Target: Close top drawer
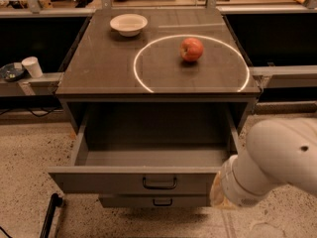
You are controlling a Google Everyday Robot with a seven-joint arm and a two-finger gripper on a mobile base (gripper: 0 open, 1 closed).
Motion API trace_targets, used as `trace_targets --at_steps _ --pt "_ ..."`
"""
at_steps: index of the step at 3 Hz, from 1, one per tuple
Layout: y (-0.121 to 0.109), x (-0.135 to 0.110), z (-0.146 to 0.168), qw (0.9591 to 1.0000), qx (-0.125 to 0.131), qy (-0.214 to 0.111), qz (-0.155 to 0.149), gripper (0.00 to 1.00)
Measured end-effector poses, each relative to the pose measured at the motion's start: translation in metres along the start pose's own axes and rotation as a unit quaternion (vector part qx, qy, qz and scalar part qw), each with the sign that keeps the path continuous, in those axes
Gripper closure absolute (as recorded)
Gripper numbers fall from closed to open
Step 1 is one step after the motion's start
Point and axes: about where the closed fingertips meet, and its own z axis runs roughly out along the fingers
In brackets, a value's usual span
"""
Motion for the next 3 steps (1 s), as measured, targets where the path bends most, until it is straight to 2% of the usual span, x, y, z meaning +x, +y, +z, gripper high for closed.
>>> trace_targets --at_steps 1,2,3 --pt "0.035 0.014 0.051 0.9987 -0.048 0.015 -0.003 0.97" --pt "0.055 0.024 0.081 0.9973 -0.07 0.024 0.0 1.0" --pt "0.051 0.024 0.082 0.9976 -0.065 0.022 -0.003 1.0"
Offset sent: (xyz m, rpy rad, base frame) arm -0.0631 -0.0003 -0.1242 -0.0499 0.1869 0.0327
